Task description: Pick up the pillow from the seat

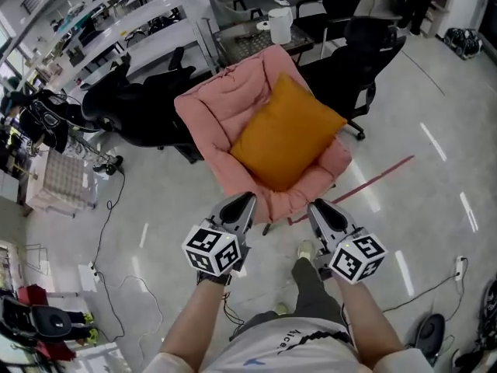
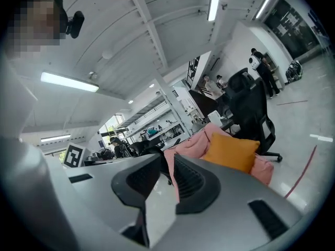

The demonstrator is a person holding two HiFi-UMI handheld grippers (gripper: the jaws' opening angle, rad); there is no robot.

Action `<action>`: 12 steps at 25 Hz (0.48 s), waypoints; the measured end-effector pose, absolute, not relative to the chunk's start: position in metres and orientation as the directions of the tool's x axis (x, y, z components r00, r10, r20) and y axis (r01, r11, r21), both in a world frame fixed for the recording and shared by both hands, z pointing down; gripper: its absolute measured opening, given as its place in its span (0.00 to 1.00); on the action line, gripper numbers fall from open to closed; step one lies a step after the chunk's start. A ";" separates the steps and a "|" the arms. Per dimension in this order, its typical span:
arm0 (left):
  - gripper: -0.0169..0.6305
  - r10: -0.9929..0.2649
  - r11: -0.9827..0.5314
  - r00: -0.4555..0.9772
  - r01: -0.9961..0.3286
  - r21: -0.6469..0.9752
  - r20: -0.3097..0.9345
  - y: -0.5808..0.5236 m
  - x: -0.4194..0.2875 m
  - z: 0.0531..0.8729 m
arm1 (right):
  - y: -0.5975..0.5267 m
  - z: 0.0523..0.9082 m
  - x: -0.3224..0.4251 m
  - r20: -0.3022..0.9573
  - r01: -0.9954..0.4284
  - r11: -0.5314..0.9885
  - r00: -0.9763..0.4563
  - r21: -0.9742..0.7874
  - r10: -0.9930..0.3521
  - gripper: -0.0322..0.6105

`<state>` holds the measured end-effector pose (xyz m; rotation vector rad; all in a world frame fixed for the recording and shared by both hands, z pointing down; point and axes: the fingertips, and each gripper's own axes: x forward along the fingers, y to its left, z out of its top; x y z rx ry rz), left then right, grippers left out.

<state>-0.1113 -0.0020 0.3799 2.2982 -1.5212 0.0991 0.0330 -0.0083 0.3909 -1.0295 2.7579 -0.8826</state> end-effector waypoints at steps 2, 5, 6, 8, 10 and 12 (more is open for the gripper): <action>0.10 -0.858 -0.325 0.399 -0.909 0.259 0.323 -0.043 -0.109 0.399 | -0.048 0.411 0.039 0.161 -0.582 0.587 -0.774 -0.563 -0.613 0.18; 0.17 -0.841 -0.307 0.380 -0.921 0.239 0.385 -0.100 -0.104 0.423 | -0.102 0.440 0.049 0.203 -0.591 0.564 -0.773 -0.577 -0.602 0.22; 0.19 -0.837 -0.303 0.373 -0.925 0.229 0.400 -0.115 -0.104 0.430 | -0.117 0.448 0.052 0.216 -0.595 0.557 -0.771 -0.579 -0.599 0.23; 0.21 -0.831 -0.291 0.356 -0.933 0.212 0.427 -0.141 -0.106 0.444 | -0.142 0.466 0.055 0.243 -0.605 0.544 -0.767 -0.581 -0.594 0.24; 0.24 -0.822 -0.276 0.334 -0.942 0.192 0.462 -0.164 -0.114 0.462 | -0.163 0.485 0.055 0.269 -0.614 0.527 -0.762 -0.587 -0.589 0.28; 0.27 -0.807 -0.267 0.311 -0.950 0.159 0.502 -0.188 -0.127 0.482 | -0.183 0.507 0.050 0.293 -0.622 0.506 -0.757 -0.597 -0.585 0.32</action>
